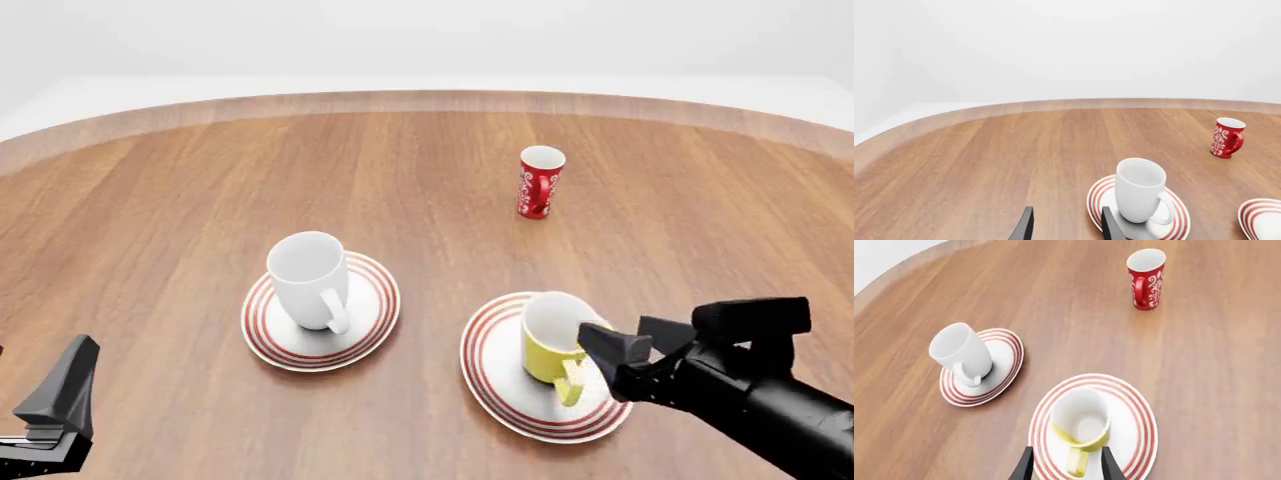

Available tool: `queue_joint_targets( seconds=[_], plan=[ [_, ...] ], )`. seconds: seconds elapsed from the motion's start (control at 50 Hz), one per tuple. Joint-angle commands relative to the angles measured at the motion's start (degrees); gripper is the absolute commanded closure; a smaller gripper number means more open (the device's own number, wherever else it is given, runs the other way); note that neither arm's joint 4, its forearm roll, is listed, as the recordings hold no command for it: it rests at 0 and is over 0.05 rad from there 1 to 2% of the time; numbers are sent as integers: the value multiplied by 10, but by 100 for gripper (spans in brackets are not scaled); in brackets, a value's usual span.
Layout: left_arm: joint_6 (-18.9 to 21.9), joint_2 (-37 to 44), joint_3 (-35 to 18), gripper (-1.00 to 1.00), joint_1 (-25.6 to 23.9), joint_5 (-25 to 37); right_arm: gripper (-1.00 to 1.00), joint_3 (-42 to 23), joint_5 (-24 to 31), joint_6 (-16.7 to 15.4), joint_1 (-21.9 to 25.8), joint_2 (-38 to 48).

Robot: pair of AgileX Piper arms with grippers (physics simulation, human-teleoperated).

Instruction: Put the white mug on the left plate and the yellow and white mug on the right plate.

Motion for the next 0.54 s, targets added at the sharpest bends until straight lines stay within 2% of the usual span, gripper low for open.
queue_joint_targets(
  seconds=[0.02,0.12,0.24,0.36,0.44,0.54],
  plan=[
    [0,0,0,-100,0,0,-100,-49,115,-35,-24,-136],
    [0,0,0,-100,0,0,-100,-87,157,-47,-43,-196],
    [0,0,0,-100,0,0,-100,-122,177,-65,-53,-243],
    [0,0,0,-100,0,0,-100,-149,192,-61,-67,-285],
    [0,0,0,-100,0,0,-100,-167,203,-70,-73,-322],
    [0,0,0,-100,0,0,-100,-168,200,-59,-74,-347]
  ],
)
